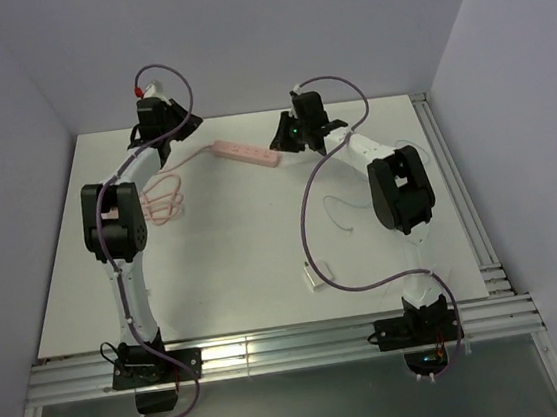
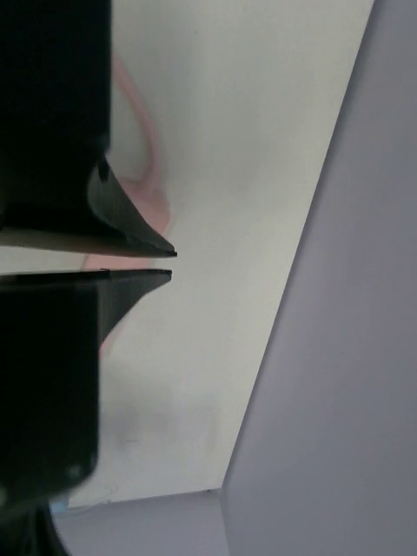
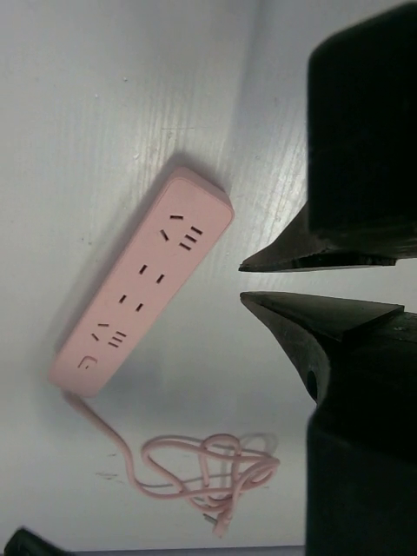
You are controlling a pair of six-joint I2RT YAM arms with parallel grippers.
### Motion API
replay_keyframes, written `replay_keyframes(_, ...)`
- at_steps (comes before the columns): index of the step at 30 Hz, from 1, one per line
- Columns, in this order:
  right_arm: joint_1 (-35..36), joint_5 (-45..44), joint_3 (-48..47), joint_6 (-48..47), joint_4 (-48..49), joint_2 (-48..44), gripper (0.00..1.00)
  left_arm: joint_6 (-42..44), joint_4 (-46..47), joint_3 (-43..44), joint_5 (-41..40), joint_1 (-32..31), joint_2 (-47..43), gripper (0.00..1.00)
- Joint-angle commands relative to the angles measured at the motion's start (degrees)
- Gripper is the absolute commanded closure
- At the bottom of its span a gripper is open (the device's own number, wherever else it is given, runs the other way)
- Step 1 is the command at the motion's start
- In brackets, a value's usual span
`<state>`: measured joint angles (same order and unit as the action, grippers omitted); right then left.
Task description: Insert the plug
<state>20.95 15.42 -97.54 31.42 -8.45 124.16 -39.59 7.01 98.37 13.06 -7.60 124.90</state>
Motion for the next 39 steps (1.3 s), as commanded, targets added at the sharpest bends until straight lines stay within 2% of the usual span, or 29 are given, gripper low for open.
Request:
replay_keyframes(1,-0.47,-2.85,-2.91,-0.75,-2.45,-1.38,0.78,2.94,-2.52,7.17,6.45,1.27,7.36,0.89)
replay_keyframes(3,-0.82,-2.50,-3.71,-0.31,-2.28,-0.41,0.79,3.64,-3.40,12.62,5.93,1.36,11.13,1.00)
replay_keyframes(9,-1.44,-1.97,-5.04,-0.22,-1.31,0.74,0.84,4.17,2.75,17.03,4.79,1.09,15.54,1.00)
replay_keyframes(13,-1.96,-2.06,-3.19,0.04,0.09,0.03,0.86,1.72,-3.04,22.48,1.97,0.65,19.58,1.00)
replay_keyframes(17,-2.67,-1.36,-0.20,0.92,1.94,-1.37,0.88,-3.03,0.90,18.88,6.80,0.83,20.99,1.00)
replay_keyframes(24,-3.28,-1.71,4.10,0.66,3.26,-4.36,0.88,-3.30,-7.34,21.43,5.59,0.39,24.42,1.00)
replay_keyframes(26,-3.46,-1.45,4.55,0.75,3.35,-4.36,0.88,-2.25,-9.29,20.56,5.48,0.13,24.25,1.00)
replay_keyframes(31,-3.63,-2.05,3.50,0.84,1.87,-2.88,0.87,-2.42,-8.24,11.43,5.75,-0.23,19.69,1.00)
replay_keyframes(39,-5.66,-1.54,-10.81,2.68,-3.94,7.41,0.87,-0.84,-6.04,-0.88,5.31,-1.19,13.09,1.00)
